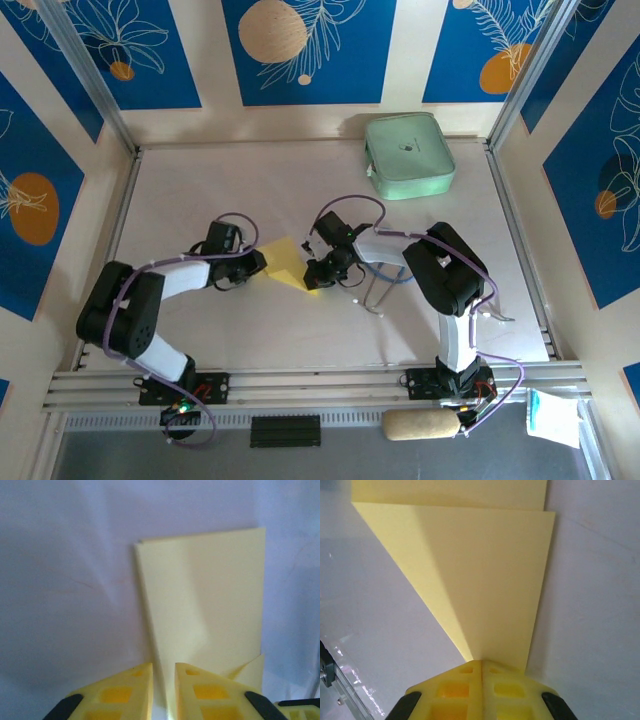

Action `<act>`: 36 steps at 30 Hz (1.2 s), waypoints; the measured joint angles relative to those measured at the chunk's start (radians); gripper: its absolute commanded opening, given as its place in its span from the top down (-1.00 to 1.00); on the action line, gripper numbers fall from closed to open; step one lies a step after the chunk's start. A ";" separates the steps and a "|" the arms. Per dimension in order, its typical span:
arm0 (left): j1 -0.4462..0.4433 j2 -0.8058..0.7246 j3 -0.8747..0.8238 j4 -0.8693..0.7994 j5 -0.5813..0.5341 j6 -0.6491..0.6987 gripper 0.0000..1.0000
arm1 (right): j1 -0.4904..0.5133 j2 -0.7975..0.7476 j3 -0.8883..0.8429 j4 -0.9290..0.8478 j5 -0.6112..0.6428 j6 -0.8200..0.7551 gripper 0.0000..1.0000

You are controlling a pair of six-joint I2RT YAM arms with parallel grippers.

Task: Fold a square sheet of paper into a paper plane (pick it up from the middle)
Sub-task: Third fold the triangle at the center of the table, then fourth fold the wing at the center of the table.

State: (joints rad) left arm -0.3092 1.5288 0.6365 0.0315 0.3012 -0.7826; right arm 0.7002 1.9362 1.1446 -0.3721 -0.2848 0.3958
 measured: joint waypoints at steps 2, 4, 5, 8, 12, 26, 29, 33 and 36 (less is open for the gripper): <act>0.004 -0.049 0.016 -0.048 -0.015 0.011 0.44 | -0.004 0.000 0.018 -0.021 -0.005 0.008 0.98; 0.004 -0.108 0.037 -0.079 -0.022 0.009 0.33 | -0.007 -0.001 0.055 -0.033 -0.012 0.021 0.87; 0.004 -0.134 0.042 -0.086 -0.023 0.004 0.28 | -0.007 -0.002 0.072 -0.032 -0.015 0.025 0.83; 0.004 -0.216 0.045 -0.105 -0.025 -0.032 0.19 | -0.009 -0.019 0.118 -0.029 -0.019 0.042 0.73; 0.001 -0.277 0.013 -0.098 -0.018 -0.111 0.12 | -0.009 -0.034 0.146 -0.023 -0.017 0.050 0.71; -0.081 -0.215 -0.124 0.022 0.009 -0.365 0.36 | -0.009 0.082 0.196 -0.024 0.030 0.067 0.72; -0.091 -0.169 -0.124 0.051 0.013 -0.380 0.35 | -0.009 0.104 0.198 -0.028 0.042 0.069 0.72; -0.093 -0.122 -0.124 0.085 0.016 -0.395 0.32 | -0.009 0.121 0.200 -0.031 0.050 0.070 0.72; -0.093 -0.095 -0.124 0.111 0.025 -0.399 0.32 | -0.015 0.127 0.200 -0.032 0.049 0.077 0.72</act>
State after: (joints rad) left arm -0.4026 1.4342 0.5121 0.1429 0.3264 -1.1816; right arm 0.6853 2.0636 1.3449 -0.4046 -0.2356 0.4725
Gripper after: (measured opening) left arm 0.339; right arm 0.139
